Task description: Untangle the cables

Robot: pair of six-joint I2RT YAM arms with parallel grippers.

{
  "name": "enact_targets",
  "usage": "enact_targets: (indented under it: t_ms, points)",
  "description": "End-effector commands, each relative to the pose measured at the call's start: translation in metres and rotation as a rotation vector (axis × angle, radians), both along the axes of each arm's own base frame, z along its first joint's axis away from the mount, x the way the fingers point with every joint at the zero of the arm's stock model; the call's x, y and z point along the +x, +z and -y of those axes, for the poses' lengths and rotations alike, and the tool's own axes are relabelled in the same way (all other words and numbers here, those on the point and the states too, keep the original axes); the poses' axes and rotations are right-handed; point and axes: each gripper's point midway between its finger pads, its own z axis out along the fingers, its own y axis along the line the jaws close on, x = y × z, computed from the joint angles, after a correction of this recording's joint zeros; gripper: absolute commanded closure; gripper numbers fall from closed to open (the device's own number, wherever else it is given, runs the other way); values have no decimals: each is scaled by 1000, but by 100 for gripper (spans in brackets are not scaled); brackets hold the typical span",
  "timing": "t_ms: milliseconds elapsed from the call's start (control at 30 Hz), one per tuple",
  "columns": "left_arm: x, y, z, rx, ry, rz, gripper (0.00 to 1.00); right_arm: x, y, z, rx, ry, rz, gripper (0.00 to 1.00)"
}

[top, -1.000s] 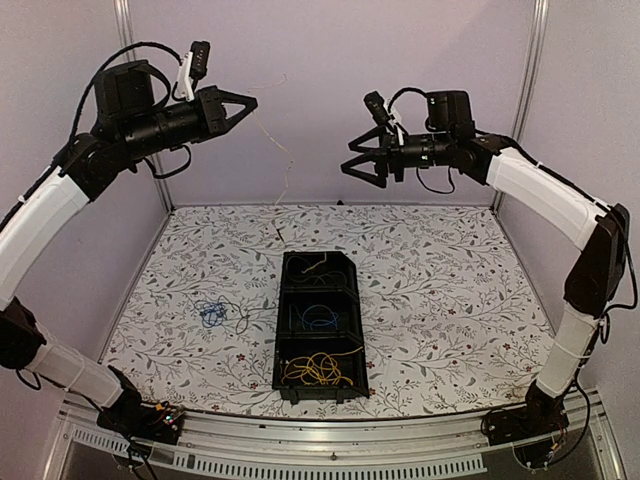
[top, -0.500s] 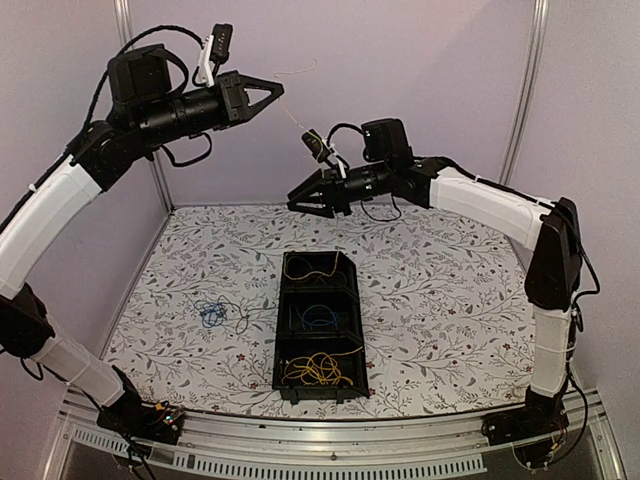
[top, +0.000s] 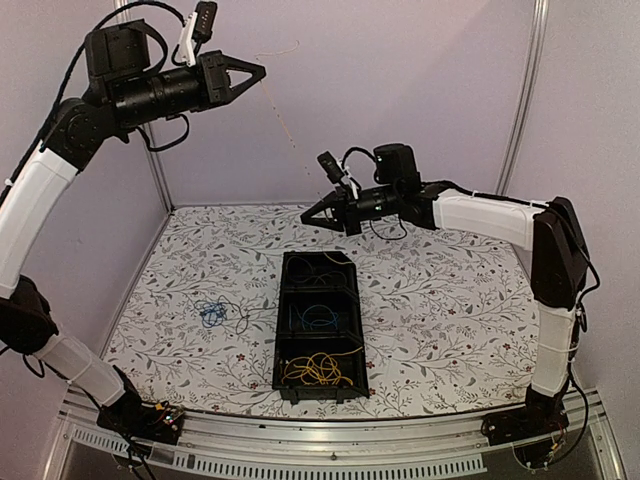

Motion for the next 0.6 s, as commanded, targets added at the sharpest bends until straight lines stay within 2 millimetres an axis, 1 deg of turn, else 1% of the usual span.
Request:
enact_targets:
  t_ms: [0, 67, 133, 167, 200, 233, 267, 300, 333, 367, 433, 500, 567]
  points:
    - [-41, 94, -37, -204, 22, 243, 100, 19, -59, 17, -124, -79, -161, 99]
    - [-40, 90, -37, -200, 25, 233, 100, 22, -62, 19, -129, -89, -169, 100]
    - [-38, 85, -37, -192, 27, 218, 100, 22, -58, 24, -126, -86, -182, 100]
    - [-38, 80, -36, -182, 26, 206, 100, 19, -54, 28, -122, -77, -188, 100]
    - [-36, 73, -34, -165, 25, 190, 100, 14, -43, 31, -114, -65, -174, 100]
    - [-32, 61, -31, -139, 26, 165, 100, 8, -37, 33, -115, -52, -166, 100]
    - [-32, 53, -30, -119, 26, 150, 100, 1, -27, 37, -105, -36, -142, 100]
    - [-27, 37, -27, -86, 30, 122, 100, -5, -20, 40, -97, -22, -132, 100]
    - [-23, 23, -25, -60, 33, 96, 100, -14, -6, 43, -80, -9, -115, 100]
    - [-21, 10, -23, -38, 34, 79, 100, -20, 0, 45, -73, 1, -112, 100]
    - [-17, -13, -20, 1, 39, 46, 100, -40, 16, 45, -55, 36, -107, 100]
    - [-15, -30, -20, 27, 46, 25, 100, -61, 19, 39, -58, 86, -124, 100]
    - [-15, -37, -22, 34, 55, 17, 100, -89, 16, 28, -69, 155, -140, 100]
